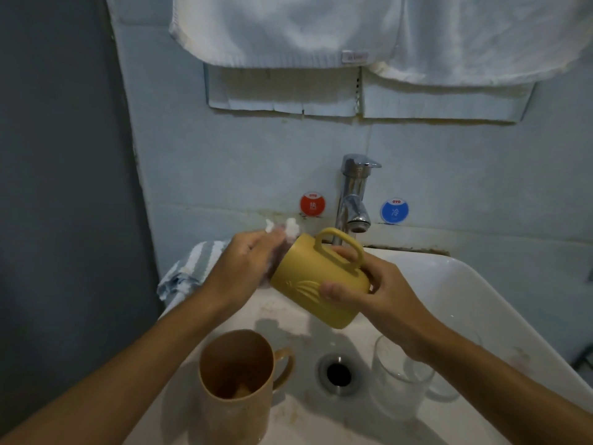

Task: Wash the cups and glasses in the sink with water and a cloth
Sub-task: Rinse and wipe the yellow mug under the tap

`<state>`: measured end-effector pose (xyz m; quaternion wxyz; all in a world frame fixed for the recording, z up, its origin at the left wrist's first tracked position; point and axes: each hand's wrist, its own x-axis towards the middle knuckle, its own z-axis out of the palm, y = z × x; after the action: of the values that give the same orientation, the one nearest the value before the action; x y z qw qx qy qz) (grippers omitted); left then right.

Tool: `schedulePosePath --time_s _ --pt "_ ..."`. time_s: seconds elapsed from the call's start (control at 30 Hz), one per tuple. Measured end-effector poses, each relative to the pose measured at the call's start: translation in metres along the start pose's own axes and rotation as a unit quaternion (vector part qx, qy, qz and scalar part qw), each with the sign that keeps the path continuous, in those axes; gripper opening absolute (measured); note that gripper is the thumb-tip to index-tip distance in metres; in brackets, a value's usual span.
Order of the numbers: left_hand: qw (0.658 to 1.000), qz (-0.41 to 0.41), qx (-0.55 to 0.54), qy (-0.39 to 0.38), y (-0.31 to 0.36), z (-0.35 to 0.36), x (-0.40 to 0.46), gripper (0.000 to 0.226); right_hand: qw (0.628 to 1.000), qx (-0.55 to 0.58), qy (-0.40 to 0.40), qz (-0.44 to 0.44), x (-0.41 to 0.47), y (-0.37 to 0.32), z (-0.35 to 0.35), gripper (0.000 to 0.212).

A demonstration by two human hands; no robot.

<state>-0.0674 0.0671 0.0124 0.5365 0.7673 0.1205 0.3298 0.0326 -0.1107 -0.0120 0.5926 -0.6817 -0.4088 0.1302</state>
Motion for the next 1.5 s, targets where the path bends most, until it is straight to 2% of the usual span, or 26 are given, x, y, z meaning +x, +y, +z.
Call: schedulePosePath --time_s 0.1,0.17,0.27,0.33,0.43,0.53,0.6,0.7,0.8,0.9,1.03,1.1,1.2,1.27,1.37,1.43,1.5 --pt "0.996 -0.036 -0.025 -0.080 0.001 0.003 -0.003 0.035 1.000 -0.011 -0.007 -0.009 0.001 0.000 -0.002 0.060" --pt "0.993 -0.059 -0.022 -0.099 0.000 0.003 -0.006 0.031 1.000 -0.014 -0.012 -0.011 0.002 0.000 -0.003 0.061" --pt "0.983 -0.109 -0.072 -0.130 -0.004 0.000 -0.007 0.063 0.999 -0.014 -0.032 -0.021 0.002 0.000 -0.005 0.062" --pt "0.965 -0.163 -0.121 -0.167 -0.005 0.000 -0.008 0.080 0.997 -0.042 -0.052 -0.034 0.001 0.000 -0.004 0.061" --pt "0.935 -0.234 -0.186 -0.190 -0.008 0.003 -0.007 0.088 0.993 -0.075 -0.075 -0.042 0.000 0.002 0.000 0.061" --pt "0.904 -0.289 -0.225 -0.223 -0.007 0.005 -0.007 0.086 0.992 -0.076 -0.094 -0.040 0.001 0.005 0.000 0.067" --pt "0.883 -0.316 -0.260 -0.228 -0.007 0.004 -0.008 0.086 0.985 -0.122 -0.105 -0.058 0.002 0.003 -0.002 0.068" --pt "0.873 -0.338 -0.294 -0.192 -0.007 0.005 -0.007 0.087 0.968 -0.205 -0.117 -0.089 0.004 -0.001 -0.004 0.076" --pt "0.883 -0.353 -0.276 -0.140 -0.007 0.013 -0.008 0.078 0.964 -0.216 -0.126 -0.096 0.006 -0.001 -0.004 0.081" --pt "0.888 -0.370 -0.255 -0.100 -0.005 0.021 -0.011 0.066 0.983 -0.104 -0.152 0.010 0.004 -0.001 -0.005 0.081" --pt "0.913 -0.328 -0.239 -0.048 -0.003 0.019 -0.008 0.061 0.984 0.080 -0.104 0.117 0.009 -0.005 -0.006 0.057" --pt "0.922 -0.306 -0.235 -0.039 0.001 0.019 -0.009 0.054 0.981 0.099 -0.096 0.135 0.009 -0.007 -0.007 0.058" --pt "0.944 -0.274 -0.182 -0.002 0.001 0.019 -0.010 0.051 0.975 0.082 -0.126 0.163 0.007 -0.007 -0.007 0.057" --pt "0.935 -0.290 -0.204 -0.025 0.000 0.016 -0.010 0.054 0.975 0.098 -0.125 0.156 0.006 -0.007 -0.011 0.055" --pt "0.903 -0.329 -0.266 -0.073 0.002 0.011 -0.009 0.068 0.988 0.050 -0.106 0.103 0.008 -0.006 -0.017 0.066" --pt "0.905 -0.323 -0.269 -0.064 0.001 0.011 -0.008 0.067 0.991 0.039 -0.102 0.084 0.008 -0.005 -0.015 0.071" --pt "0.924 -0.300 -0.233 -0.044 0.004 0.014 -0.010 0.055 0.992 0.036 -0.100 0.074 0.008 -0.004 -0.012 0.071"
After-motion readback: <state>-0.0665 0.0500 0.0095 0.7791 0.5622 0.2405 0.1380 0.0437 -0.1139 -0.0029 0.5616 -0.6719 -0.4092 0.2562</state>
